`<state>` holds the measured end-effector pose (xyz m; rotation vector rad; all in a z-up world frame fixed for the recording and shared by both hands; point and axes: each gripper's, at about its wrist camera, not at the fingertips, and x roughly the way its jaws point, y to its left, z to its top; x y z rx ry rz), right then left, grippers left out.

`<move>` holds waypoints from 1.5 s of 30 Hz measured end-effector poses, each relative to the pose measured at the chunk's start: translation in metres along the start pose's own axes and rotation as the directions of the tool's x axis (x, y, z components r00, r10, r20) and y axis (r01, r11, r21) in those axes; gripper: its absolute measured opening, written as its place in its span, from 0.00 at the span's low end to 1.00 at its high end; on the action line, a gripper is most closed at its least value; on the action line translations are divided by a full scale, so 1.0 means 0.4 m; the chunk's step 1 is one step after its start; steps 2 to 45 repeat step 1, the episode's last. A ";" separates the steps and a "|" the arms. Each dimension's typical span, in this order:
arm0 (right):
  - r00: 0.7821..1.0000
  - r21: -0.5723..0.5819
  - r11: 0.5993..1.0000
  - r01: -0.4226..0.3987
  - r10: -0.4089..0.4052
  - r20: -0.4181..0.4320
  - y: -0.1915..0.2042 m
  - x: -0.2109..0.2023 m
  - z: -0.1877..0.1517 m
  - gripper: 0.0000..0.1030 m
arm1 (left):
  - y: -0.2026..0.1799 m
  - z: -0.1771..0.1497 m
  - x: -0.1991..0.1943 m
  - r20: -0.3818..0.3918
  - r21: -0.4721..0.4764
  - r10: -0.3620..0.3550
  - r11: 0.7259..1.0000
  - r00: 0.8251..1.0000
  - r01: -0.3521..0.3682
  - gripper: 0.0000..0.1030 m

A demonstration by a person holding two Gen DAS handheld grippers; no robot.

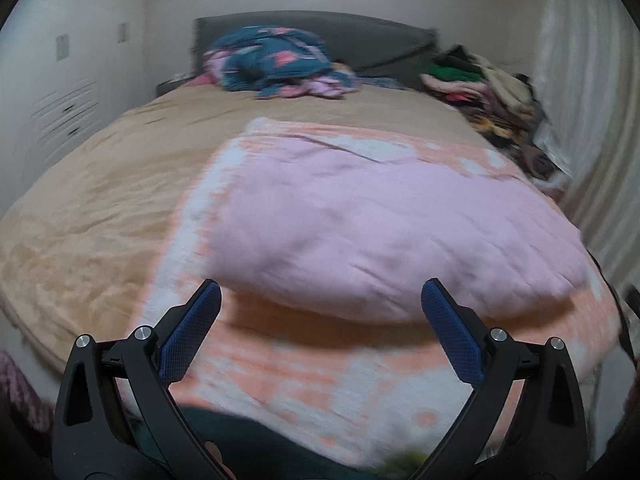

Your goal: Fold large clothes

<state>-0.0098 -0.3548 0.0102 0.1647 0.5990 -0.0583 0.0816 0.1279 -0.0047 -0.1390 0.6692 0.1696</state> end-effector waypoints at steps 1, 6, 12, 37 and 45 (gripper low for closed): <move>0.996 0.025 0.996 0.090 -0.090 -0.005 -0.070 0.022 -0.006 0.96 | 0.055 0.025 0.032 -0.001 -0.029 0.060 0.998 0.998 -0.060 0.91; 0.996 0.025 0.996 0.090 -0.090 -0.005 -0.070 0.022 -0.006 0.96 | 0.055 0.025 0.032 -0.001 -0.029 0.060 0.998 0.998 -0.060 0.91; 0.996 0.025 0.996 0.090 -0.090 -0.005 -0.070 0.022 -0.006 0.96 | 0.055 0.025 0.032 -0.001 -0.029 0.060 0.998 0.998 -0.060 0.91; 0.996 0.025 0.996 0.090 -0.090 -0.005 -0.070 0.022 -0.006 0.96 | 0.055 0.025 0.032 -0.001 -0.029 0.060 0.998 0.998 -0.060 0.91; 0.996 0.025 0.996 0.090 -0.090 -0.005 -0.070 0.022 -0.006 0.96 | 0.055 0.025 0.032 -0.001 -0.029 0.060 0.998 0.998 -0.060 0.91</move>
